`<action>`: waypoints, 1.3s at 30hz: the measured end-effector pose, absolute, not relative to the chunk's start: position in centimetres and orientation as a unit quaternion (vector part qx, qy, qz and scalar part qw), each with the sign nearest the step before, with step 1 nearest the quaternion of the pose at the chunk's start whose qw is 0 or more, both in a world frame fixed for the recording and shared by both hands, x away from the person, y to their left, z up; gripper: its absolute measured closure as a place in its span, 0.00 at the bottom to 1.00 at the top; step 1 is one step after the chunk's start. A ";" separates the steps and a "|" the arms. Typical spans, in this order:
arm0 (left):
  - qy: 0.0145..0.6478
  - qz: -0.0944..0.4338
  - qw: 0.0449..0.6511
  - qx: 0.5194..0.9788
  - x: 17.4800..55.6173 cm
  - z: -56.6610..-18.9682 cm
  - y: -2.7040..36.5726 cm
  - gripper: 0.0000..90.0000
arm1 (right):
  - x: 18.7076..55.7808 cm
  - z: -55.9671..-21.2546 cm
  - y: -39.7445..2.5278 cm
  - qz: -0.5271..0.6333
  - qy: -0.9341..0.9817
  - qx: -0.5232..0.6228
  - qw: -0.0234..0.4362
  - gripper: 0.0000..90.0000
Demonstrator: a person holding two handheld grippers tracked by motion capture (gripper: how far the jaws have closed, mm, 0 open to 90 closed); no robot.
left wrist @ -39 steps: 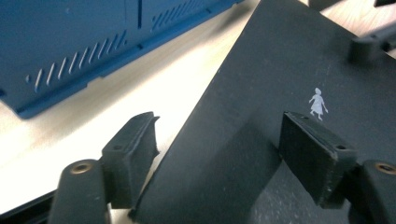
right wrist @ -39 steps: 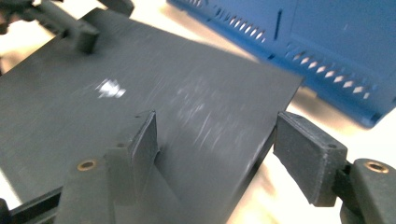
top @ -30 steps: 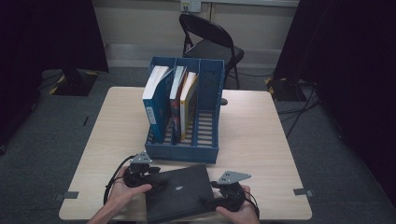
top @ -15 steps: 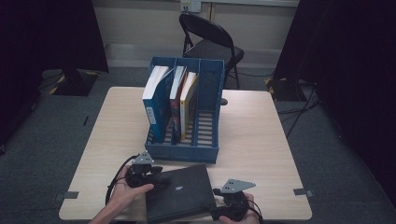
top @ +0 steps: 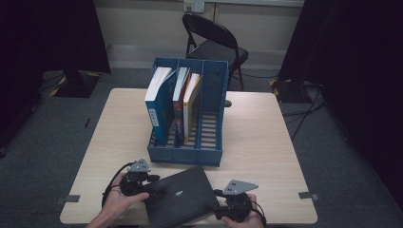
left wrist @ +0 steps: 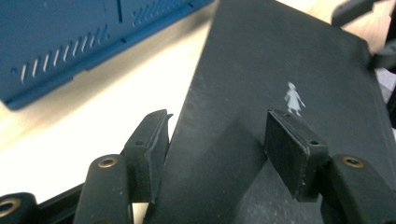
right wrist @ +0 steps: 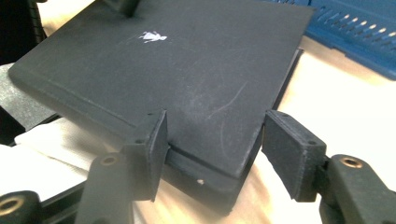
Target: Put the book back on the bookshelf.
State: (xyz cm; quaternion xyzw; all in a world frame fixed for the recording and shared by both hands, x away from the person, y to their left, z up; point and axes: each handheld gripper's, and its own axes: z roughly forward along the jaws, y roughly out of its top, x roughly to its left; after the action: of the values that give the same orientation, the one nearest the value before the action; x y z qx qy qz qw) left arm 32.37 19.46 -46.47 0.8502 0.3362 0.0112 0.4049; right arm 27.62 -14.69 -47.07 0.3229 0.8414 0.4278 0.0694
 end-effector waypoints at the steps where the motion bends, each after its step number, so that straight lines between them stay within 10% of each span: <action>1: 0.339 0.014 0.407 0.848 32.2 -46.5 19.6 0.45 | 27.8 -47.1 -14.7 0.428 0.841 0.324 0.069 0.48; 39: 0.341 0.004 0.400 0.851 30.9 -46.3 18.5 0.46 | 28.5 -47.4 -15.5 0.408 0.834 0.363 0.072 0.53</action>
State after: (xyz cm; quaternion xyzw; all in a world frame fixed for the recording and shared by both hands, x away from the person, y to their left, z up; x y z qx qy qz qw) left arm 30.92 18.47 -46.29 0.8508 0.3405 0.0042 0.4002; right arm 28.47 -15.55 -47.43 0.3634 0.8343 0.4082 0.0723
